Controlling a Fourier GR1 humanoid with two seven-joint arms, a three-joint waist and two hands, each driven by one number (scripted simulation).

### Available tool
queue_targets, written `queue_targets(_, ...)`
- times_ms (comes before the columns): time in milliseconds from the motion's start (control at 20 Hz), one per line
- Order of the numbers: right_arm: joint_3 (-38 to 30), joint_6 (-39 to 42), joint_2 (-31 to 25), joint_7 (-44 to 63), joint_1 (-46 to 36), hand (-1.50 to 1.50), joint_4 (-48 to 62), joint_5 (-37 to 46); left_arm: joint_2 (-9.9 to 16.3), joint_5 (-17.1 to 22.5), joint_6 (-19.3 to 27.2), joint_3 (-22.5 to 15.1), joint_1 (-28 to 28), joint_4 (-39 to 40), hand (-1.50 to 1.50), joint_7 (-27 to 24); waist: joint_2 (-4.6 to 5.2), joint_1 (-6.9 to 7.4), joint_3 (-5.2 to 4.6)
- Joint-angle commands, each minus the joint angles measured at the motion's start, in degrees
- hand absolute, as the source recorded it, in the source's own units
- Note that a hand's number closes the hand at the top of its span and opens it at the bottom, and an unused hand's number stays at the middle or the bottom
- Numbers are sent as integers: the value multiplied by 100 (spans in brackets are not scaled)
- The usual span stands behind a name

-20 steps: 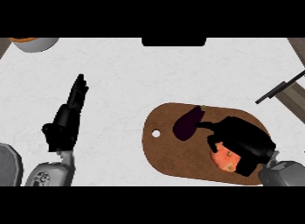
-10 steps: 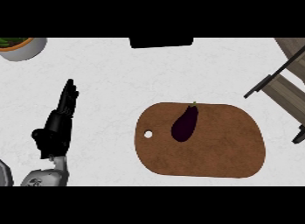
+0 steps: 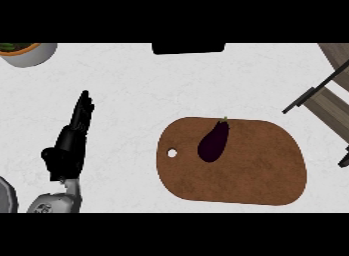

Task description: Pick the squash from the cutting board and place it in the tiered basket

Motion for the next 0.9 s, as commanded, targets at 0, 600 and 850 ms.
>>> queue_targets(0, -1457, 1240, -486, -118, -320, 150, 44, -1198, 132, 14, -102, 40, 67, -64, 0, -32, -3, 55, -5)
queue_targets(600, -2505, 2593, -3145, 1639, -1114, 150, 2440, -3915, 23, -20, -131, -90, -339, -11, 0, 216, 59, 283, -8)
queue_targets(850, -1982, 2657, -3491, 2758, -1379, 150, 3355, -5452, -89, -86, -43, -140, -419, 143, 0, 153, 102, 426, -18)
